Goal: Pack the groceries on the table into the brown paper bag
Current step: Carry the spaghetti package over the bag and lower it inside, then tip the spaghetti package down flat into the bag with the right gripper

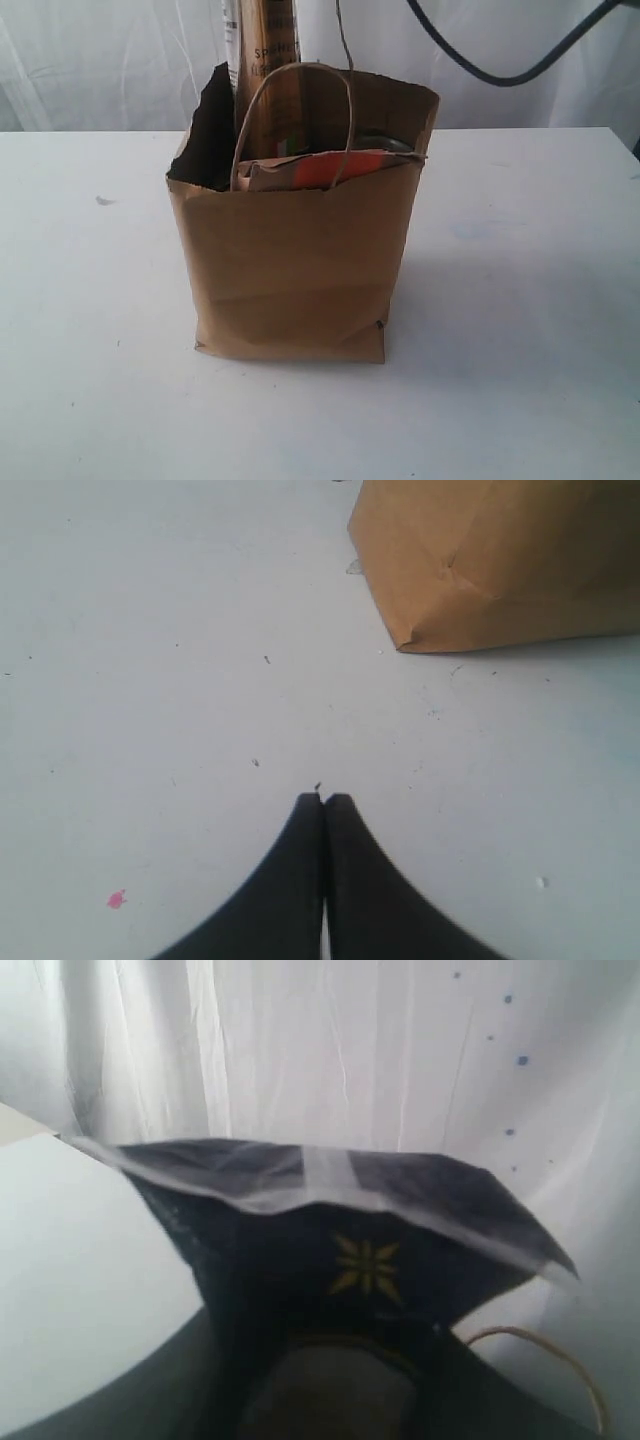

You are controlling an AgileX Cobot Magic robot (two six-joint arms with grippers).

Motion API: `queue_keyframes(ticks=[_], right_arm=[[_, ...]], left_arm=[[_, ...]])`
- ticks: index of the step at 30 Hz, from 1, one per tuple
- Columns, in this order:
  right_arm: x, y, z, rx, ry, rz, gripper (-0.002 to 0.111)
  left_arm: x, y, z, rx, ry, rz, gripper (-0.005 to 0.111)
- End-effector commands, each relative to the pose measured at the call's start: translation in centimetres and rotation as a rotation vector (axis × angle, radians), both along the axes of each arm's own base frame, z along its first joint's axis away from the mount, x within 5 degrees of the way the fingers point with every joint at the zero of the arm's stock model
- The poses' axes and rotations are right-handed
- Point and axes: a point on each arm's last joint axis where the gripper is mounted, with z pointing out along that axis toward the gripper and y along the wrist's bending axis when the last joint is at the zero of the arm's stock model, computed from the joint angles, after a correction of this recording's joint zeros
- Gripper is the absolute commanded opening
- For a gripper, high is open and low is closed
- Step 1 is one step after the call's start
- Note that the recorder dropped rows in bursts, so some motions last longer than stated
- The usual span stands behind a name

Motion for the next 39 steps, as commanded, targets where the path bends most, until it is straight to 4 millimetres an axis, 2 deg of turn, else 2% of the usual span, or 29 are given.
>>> queue_keyframes(ticks=[1,5,14,20,28,35,39], right_arm=[[-0.3,0.6,0.0,-0.006,-0.044,0.021,0.0],[-1.0,1.2,1.2,-0.001,-0.167,0.05,0.0],[-2.1,2.7,2.2,0.031,-0.32,0.099,0.0],[-1.8,2.6,-0.6,-0.09,-0.165,0.098,0.0],[-3.0,1.4,-3.9,-0.149,-0.038,0.1,0.0],[-4.3,-0.3,-4.6,-0.185,0.046,0.088,0.0],[-4.5,-1.6,-5.4,-0.275,0.172,0.066,0.0]], left_arm=[[0.0,0.0,0.0,-0.002,-0.004,0.005,0.0],[0.0,0.0,0.0,-0.002,-0.004,0.005,0.0],[0.0,0.0,0.0,-0.002,-0.004,0.005,0.0],[0.0,0.0,0.0,-0.002,-0.004,0.005,0.0],[0.0,0.0,0.0,-0.002,-0.004,0.005,0.0],[0.0,0.0,0.0,-0.002,-0.004,0.005,0.0],[0.0,0.0,0.0,-0.002,-0.004,0.005,0.0]])
